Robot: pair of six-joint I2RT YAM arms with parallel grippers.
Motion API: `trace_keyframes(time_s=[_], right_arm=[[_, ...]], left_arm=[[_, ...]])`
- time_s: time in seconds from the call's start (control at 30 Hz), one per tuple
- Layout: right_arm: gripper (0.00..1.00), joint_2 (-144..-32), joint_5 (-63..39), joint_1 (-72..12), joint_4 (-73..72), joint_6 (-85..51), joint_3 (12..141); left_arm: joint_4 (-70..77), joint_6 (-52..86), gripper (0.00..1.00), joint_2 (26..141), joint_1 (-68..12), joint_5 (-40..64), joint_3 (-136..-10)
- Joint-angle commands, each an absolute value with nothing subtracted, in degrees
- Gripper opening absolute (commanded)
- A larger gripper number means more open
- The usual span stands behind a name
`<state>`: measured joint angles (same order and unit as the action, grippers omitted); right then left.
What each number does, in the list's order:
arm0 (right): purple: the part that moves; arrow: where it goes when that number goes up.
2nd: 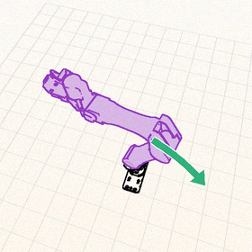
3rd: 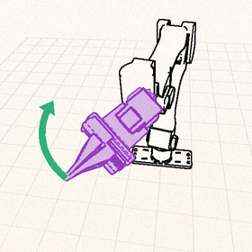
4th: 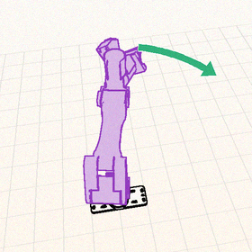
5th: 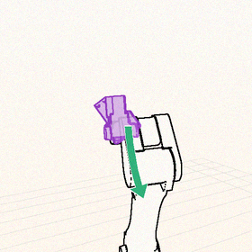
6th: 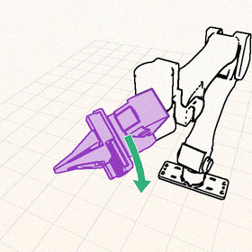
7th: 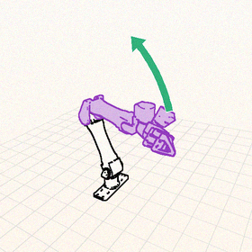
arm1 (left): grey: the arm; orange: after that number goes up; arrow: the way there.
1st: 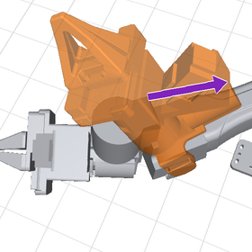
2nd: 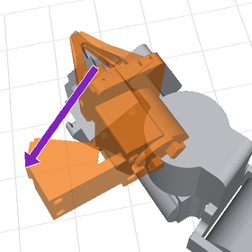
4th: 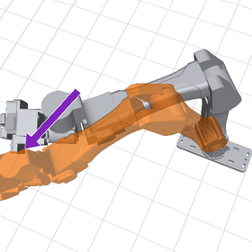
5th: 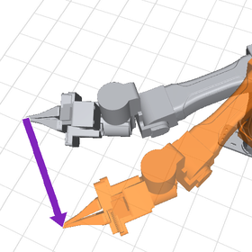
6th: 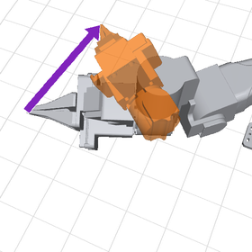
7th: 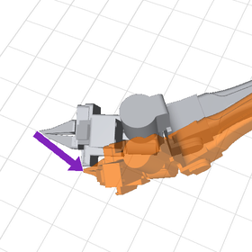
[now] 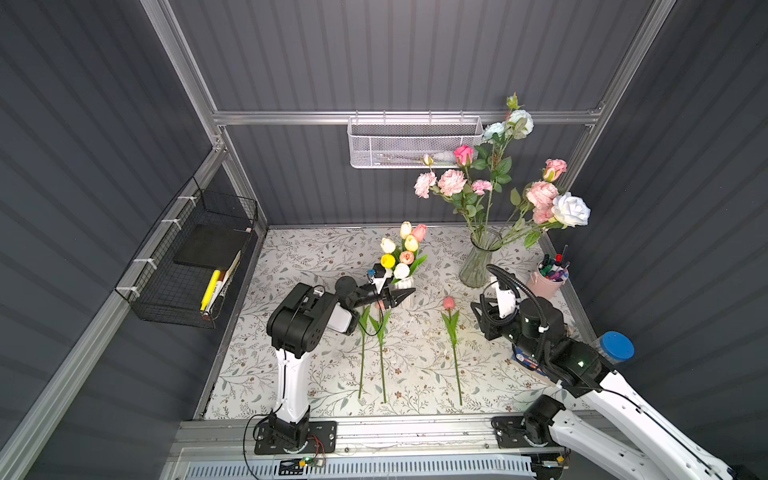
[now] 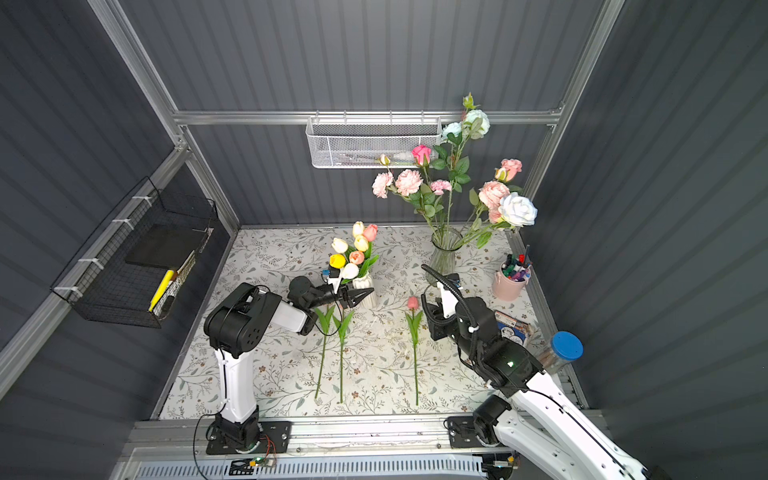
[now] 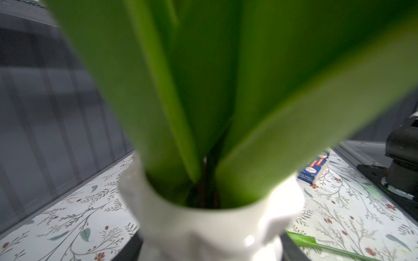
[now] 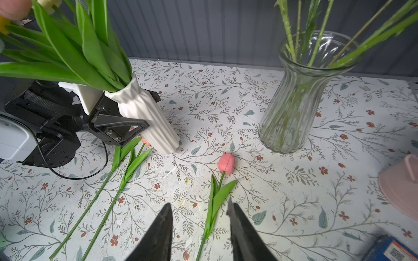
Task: Pick out pink flowers from the vase
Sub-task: Move the vase to the center of the board.
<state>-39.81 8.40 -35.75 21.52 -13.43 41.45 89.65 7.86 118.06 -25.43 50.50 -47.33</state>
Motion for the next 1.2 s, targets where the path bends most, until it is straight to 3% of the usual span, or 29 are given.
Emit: trace_keyframes(time_s=[0.0,0.6,0.97,1.17], right_arm=[[0.43,-39.81,9.41,-35.35,21.71,-12.23,41.11],[0.43,-41.26,9.98,-35.03,20.83,-12.04,41.01],[0.44,-40.86,10.94,-35.00,20.63,-12.24,41.28],[0.44,-40.43,11.21,-34.98,20.76,-12.37,41.20]], left_arm=[[94.18,8.66,0.02,118.12,-25.90,54.22,-49.59],[91.75,9.61,0.02,121.53,-29.70,58.80,-49.34],[86.74,4.16,0.17,120.67,-31.46,58.31,-47.54],[84.46,1.43,0.18,119.97,-31.90,58.01,-46.42]])
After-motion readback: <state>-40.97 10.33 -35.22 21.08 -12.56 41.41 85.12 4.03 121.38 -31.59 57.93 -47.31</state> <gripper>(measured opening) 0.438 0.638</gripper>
